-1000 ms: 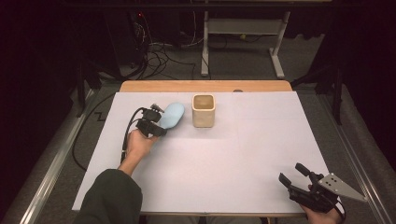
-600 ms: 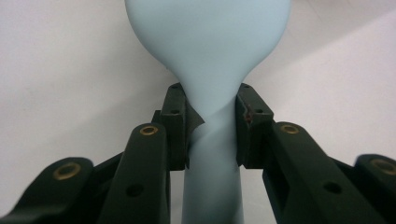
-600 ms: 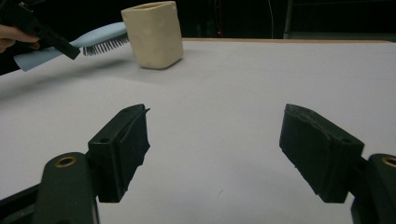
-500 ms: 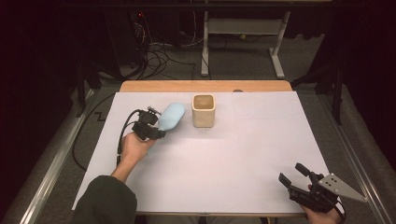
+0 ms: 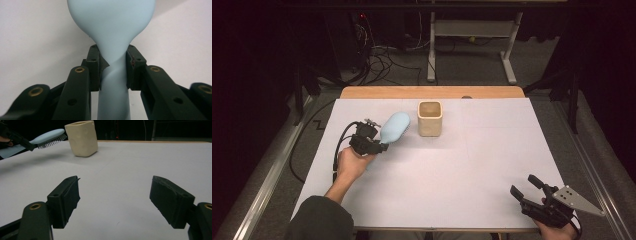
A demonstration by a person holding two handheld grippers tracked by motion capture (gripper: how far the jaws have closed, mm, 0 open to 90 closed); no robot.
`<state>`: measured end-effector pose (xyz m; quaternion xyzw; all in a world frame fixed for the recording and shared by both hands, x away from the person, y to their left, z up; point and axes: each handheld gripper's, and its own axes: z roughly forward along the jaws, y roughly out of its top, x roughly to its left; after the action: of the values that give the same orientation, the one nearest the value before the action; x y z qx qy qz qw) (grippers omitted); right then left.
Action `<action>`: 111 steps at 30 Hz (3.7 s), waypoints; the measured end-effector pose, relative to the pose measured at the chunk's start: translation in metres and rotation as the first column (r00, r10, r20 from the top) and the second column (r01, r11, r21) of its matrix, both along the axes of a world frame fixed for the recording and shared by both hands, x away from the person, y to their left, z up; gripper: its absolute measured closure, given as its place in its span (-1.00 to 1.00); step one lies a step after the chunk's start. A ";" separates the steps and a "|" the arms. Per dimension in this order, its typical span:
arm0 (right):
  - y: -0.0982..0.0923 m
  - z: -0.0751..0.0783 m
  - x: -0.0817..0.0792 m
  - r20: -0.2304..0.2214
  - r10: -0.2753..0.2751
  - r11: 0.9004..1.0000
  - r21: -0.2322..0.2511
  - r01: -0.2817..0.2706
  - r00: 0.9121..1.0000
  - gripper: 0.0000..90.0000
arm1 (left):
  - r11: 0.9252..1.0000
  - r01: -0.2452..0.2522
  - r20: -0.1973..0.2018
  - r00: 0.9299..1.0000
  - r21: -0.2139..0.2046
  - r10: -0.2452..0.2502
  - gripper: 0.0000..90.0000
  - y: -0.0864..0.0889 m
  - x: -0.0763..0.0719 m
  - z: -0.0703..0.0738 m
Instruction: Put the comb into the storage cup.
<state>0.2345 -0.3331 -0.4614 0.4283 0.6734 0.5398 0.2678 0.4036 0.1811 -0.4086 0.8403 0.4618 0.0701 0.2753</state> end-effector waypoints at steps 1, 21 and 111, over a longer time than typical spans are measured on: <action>0.000 0.000 0.000 0.000 -0.001 1.000 0.000 0.001 1.000 -0.46 | 1.000 0.005 0.003 1.000 -0.003 -0.005 0.55 0.000 -0.002 0.000; 0.003 0.000 0.001 0.000 -0.003 1.000 -0.020 0.003 1.000 -0.45 | 0.994 0.082 0.068 0.995 -0.066 -0.077 0.55 -0.004 -0.040 0.007; 0.144 0.015 0.042 -0.194 0.382 0.923 0.025 -0.384 0.904 -0.59 | 0.927 0.349 0.161 0.931 -0.134 -0.328 0.55 -0.075 -0.105 0.000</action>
<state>0.2769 -0.1890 -0.4459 0.3368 0.7711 0.5324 0.0921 0.2984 0.1064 -0.4088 0.8759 0.2940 0.0410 0.3805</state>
